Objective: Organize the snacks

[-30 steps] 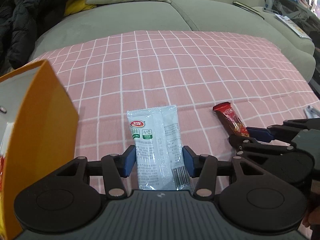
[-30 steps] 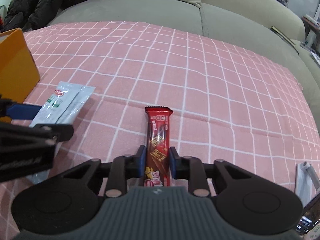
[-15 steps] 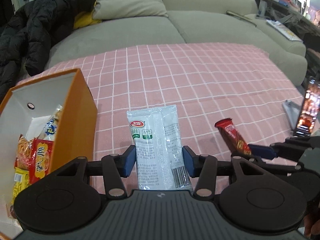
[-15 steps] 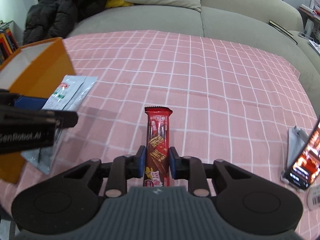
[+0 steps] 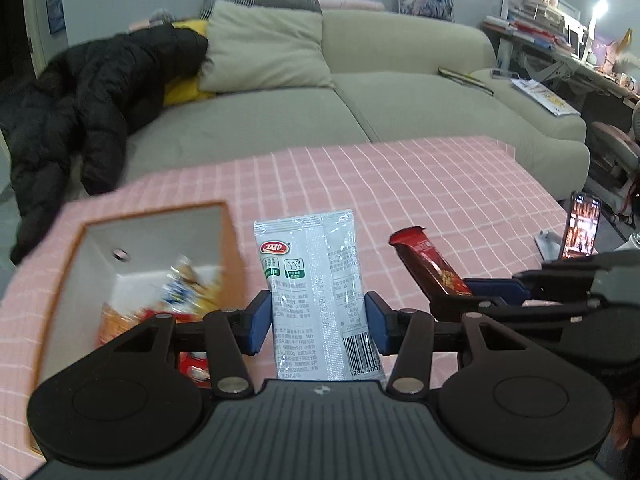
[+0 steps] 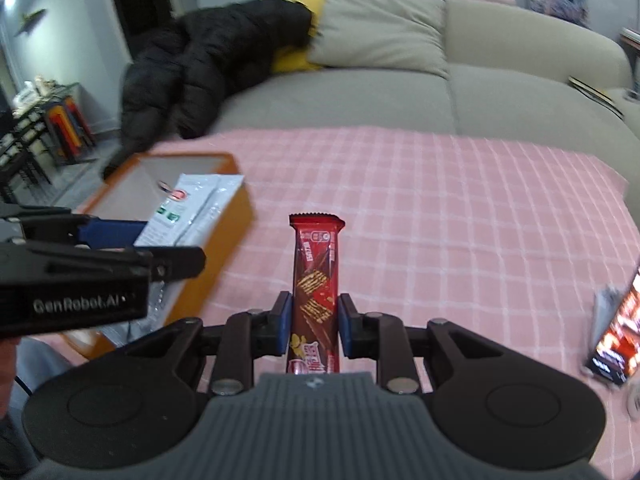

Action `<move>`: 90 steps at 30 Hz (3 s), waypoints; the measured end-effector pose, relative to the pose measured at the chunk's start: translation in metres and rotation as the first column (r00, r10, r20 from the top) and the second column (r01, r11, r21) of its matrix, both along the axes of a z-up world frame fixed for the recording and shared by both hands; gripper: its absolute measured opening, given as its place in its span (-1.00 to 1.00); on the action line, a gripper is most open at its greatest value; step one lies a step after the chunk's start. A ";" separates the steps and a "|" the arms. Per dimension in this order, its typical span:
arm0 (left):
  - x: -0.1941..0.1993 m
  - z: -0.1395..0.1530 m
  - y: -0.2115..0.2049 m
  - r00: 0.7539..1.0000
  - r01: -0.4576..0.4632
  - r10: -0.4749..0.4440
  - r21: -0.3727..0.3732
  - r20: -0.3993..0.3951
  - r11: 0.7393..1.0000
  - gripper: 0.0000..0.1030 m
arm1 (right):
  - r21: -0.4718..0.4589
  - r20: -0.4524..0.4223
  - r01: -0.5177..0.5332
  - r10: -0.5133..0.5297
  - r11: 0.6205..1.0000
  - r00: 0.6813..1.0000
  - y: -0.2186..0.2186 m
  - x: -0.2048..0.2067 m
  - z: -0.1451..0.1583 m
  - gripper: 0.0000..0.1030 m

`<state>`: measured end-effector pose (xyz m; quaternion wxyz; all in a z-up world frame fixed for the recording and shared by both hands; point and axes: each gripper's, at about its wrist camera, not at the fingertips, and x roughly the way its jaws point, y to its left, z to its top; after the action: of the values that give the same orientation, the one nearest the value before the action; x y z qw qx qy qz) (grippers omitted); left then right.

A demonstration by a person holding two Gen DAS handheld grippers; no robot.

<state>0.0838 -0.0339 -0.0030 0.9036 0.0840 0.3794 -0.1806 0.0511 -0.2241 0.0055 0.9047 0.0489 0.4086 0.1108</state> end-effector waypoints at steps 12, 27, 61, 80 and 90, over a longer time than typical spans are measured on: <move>0.056 0.035 0.121 0.996 -0.090 0.088 0.076 0.034 0.993 0.09 | 0.049 0.033 -0.246 0.245 0.968 0.969 0.124 0.055 0.040 -0.60; 0.157 -0.054 0.150 0.977 -0.069 0.099 0.159 -0.188 0.985 0.09 | -0.202 -0.160 -0.393 0.366 0.897 0.917 0.215 0.168 -0.039 -0.61; 0.106 0.020 0.146 0.984 -0.177 0.180 0.176 0.000 0.968 0.41 | -0.223 0.008 -0.333 0.343 0.916 0.939 0.171 0.152 0.020 0.57; -0.056 0.076 0.106 0.917 -0.360 0.345 0.044 0.201 0.932 0.70 | -0.103 0.212 -0.141 0.161 0.985 0.964 0.090 -0.041 0.087 0.85; -0.081 0.039 0.099 0.915 -0.376 0.371 0.003 0.156 0.927 0.70 | -0.183 0.247 -0.068 0.112 0.981 0.962 0.079 -0.089 0.054 0.87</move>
<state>0.0024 0.0653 0.0365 0.9462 0.0387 0.3210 0.0084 -0.0376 -0.1456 0.0598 0.9447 -0.0634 0.2981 0.1214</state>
